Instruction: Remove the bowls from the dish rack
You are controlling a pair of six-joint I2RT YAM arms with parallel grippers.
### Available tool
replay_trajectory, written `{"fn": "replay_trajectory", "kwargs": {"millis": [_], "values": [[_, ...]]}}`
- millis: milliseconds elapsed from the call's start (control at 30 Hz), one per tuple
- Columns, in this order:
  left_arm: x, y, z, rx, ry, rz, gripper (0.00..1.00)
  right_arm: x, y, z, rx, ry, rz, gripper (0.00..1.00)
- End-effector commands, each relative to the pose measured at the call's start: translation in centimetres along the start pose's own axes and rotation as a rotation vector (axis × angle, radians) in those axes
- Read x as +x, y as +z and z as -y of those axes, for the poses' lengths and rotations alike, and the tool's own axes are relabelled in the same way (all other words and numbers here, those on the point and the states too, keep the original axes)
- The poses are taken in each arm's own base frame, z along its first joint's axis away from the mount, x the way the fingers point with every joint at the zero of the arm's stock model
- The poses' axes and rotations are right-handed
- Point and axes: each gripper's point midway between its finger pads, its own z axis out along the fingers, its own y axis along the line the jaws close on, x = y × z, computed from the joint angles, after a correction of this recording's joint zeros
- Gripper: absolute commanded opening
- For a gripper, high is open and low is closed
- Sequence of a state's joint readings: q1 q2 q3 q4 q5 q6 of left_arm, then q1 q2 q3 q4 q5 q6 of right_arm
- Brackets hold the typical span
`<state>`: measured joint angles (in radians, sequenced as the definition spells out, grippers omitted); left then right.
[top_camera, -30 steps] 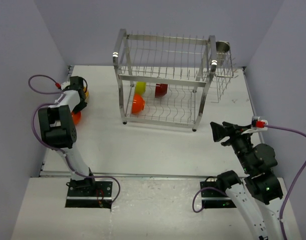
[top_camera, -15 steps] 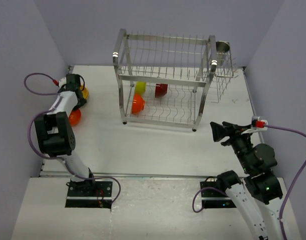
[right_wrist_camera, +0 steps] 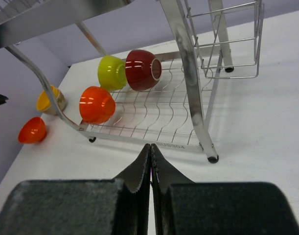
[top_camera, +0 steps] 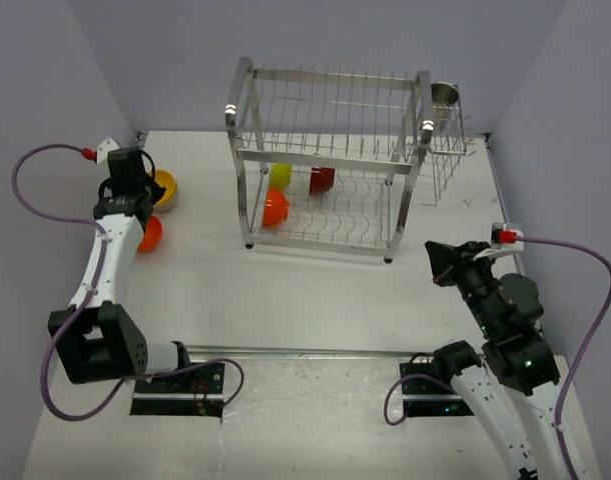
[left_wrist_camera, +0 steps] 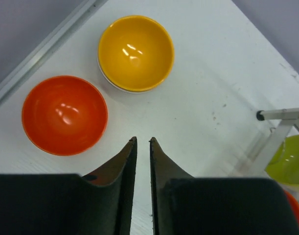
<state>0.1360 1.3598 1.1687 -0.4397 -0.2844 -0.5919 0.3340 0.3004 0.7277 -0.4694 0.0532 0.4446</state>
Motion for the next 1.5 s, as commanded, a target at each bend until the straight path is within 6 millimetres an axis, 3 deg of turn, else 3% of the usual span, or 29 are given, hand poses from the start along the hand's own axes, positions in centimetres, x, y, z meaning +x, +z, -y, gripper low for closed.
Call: {"fn": "replay_trajectory", "kwargs": {"millis": [0, 33, 300, 367, 500, 667, 867, 1067, 1467], "values": [[0.9, -1.4, 2.3, 0.151, -0.003, 0.001, 0.15, 0.7, 1.3, -0.7, -0.032, 0.024, -0.035, 0.00], [1.6, -1.9, 2.6, 0.173, 0.002, -0.006, 0.00, 1.0, 1.6, -0.8, -0.035, 0.034, -0.044, 0.00], [5.4, -5.0, 5.4, 0.382, 0.049, -0.010, 0.00, 3.7, 6.5, -1.8, -0.080, 0.085, -0.123, 0.00], [5.3, -5.2, 5.1, 0.376, 0.065, 0.002, 0.00, 4.2, 7.6, -2.9, -0.108, 0.077, -0.133, 0.00], [4.7, -6.2, 5.1, 0.385, 0.060, 0.012, 0.00, 7.1, 10.8, -3.8, -0.068, 0.030, -0.237, 0.00], [4.5, -6.9, 5.8, 0.425, 0.053, 0.006, 0.00, 6.8, 12.7, -4.2, -0.056, 0.053, -0.212, 0.00], [4.7, -7.1, 5.9, 0.437, 0.058, -0.003, 0.00, 8.8, 14.4, -3.0, 0.006, 0.020, -0.266, 0.00], [4.7, -7.2, 6.0, 0.448, 0.053, -0.005, 0.00, 10.9, 15.5, -0.2, 0.115, -0.021, -0.277, 0.00], [5.7, -7.0, 6.8, 0.465, 0.069, -0.025, 0.00, 11.3, 15.3, 4.0, 0.320, -0.044, -0.217, 0.00]]}}
